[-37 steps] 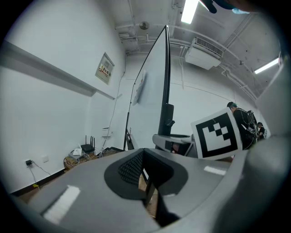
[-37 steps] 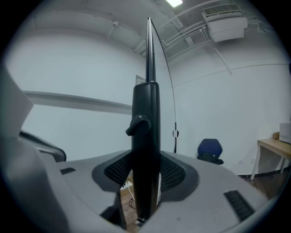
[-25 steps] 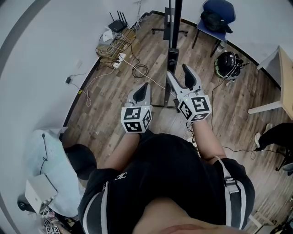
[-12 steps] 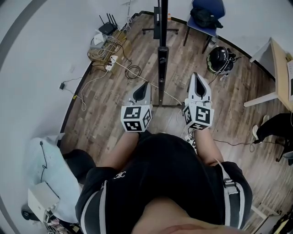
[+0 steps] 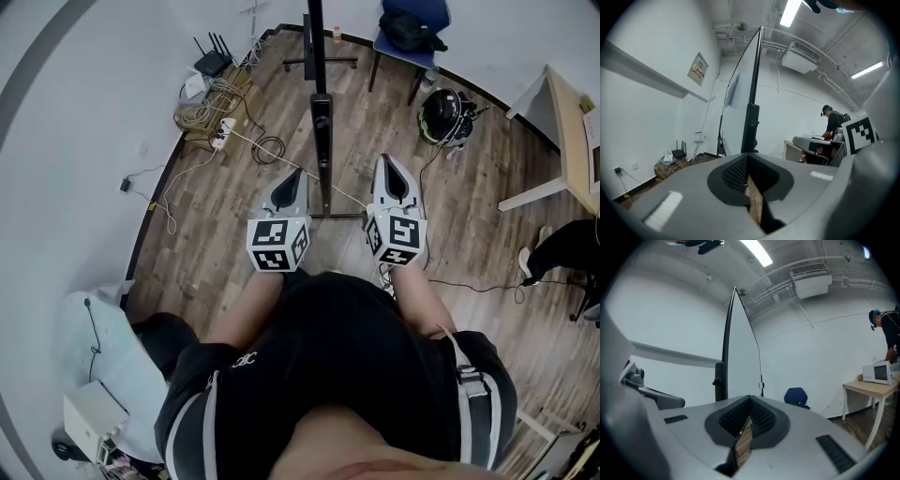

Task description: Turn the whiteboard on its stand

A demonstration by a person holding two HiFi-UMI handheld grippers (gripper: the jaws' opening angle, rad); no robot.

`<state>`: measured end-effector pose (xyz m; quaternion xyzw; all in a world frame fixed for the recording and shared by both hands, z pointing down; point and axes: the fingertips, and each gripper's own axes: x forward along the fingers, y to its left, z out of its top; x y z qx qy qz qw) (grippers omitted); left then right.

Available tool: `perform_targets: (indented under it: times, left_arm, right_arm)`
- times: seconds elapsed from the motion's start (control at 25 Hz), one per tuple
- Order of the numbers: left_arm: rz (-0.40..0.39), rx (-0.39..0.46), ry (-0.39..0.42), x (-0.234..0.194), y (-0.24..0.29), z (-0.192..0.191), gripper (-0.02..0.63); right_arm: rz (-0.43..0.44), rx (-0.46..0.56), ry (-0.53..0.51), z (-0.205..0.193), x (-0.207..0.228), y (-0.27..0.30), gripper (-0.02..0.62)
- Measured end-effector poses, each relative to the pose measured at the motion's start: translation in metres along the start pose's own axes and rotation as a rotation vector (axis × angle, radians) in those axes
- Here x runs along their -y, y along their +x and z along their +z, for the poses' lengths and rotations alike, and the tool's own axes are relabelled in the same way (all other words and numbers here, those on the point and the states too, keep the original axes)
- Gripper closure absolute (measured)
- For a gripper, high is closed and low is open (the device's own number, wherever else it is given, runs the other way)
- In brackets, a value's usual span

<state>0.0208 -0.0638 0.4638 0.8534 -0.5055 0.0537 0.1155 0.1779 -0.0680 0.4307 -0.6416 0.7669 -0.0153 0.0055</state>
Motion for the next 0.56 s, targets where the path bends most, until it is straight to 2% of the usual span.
perform_targets:
  times: [0.56]
  left_arm:
    - [0.017, 0.001, -0.008, -0.011, -0.004, -0.001, 0.598]
  right_arm:
    - [0.062, -0.015, -0.012, -0.002, -0.025, 0.004, 0.591]
